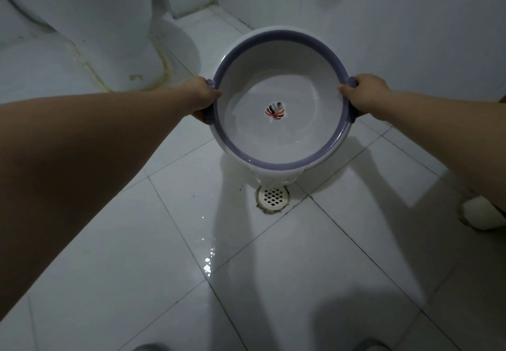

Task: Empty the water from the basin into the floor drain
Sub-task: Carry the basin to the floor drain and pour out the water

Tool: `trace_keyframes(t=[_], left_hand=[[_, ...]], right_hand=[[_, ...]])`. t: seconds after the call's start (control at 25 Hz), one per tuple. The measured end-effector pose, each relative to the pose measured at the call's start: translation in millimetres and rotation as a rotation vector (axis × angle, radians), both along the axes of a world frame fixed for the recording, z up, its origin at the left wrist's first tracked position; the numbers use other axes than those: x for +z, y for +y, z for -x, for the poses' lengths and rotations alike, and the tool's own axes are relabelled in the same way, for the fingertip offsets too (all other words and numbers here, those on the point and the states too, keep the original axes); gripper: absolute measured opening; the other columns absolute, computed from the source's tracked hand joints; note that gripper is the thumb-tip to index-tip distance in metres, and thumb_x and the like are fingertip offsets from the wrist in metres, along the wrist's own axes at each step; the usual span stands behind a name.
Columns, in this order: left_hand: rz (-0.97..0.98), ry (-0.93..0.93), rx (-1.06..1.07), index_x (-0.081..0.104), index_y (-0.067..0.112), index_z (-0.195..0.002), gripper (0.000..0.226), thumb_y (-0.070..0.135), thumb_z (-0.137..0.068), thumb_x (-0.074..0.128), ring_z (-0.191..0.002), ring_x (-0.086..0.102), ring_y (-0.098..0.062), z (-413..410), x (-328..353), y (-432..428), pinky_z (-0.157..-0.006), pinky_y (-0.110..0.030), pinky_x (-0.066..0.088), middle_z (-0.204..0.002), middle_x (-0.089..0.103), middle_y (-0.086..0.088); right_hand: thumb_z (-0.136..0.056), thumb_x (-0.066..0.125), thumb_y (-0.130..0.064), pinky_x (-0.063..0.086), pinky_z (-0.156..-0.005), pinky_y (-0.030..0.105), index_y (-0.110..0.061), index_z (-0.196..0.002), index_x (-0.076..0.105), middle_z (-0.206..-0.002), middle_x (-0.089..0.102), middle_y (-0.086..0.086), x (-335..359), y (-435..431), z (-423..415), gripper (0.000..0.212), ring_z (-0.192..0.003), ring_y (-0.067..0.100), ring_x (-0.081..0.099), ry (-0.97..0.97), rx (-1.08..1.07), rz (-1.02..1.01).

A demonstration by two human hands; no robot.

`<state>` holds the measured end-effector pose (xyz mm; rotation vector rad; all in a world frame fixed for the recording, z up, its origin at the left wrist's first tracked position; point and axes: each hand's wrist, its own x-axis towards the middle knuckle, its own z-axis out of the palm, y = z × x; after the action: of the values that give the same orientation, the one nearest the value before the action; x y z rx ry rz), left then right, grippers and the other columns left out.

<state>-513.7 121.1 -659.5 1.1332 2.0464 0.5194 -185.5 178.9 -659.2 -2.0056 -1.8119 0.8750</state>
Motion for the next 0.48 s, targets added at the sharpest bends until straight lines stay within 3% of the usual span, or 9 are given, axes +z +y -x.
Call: trace_keyframes(t=[0.32, 0.48], left_hand=[[-0.005, -0.014, 0.004, 0.052, 0.005, -0.126, 0.037, 0.027, -0.097, 0.055, -0.073, 0.07, -0.035, 1.3, -1.8, -1.3, -0.07, -0.047, 0.061, -0.092, 0.065, -0.016], [0.001, -0.01, -0.012, 0.052, 0.005, -0.124, 0.035, 0.025, -0.097, 0.055, -0.069, 0.069, -0.034, 2.6, -1.5, -1.9, -0.058, -0.045, 0.061, -0.087, 0.064, -0.015]], right_hand=[[-0.097, 0.049, -0.035, 0.055, -0.089, 0.047, 0.001, -0.122, 0.054, -0.112, 0.064, 0.026, -0.2, -0.3, 1.0, 0.043, -0.096, 0.039, 0.066, -0.012, 0.0, -0.019], [-0.097, 0.049, -0.035, 0.054, -0.089, 0.046, 0.0, -0.121, 0.055, -0.113, 0.064, 0.025, -0.8, -1.1, 1.5, 0.042, -0.096, 0.04, 0.066, -0.021, -0.005, -0.022]])
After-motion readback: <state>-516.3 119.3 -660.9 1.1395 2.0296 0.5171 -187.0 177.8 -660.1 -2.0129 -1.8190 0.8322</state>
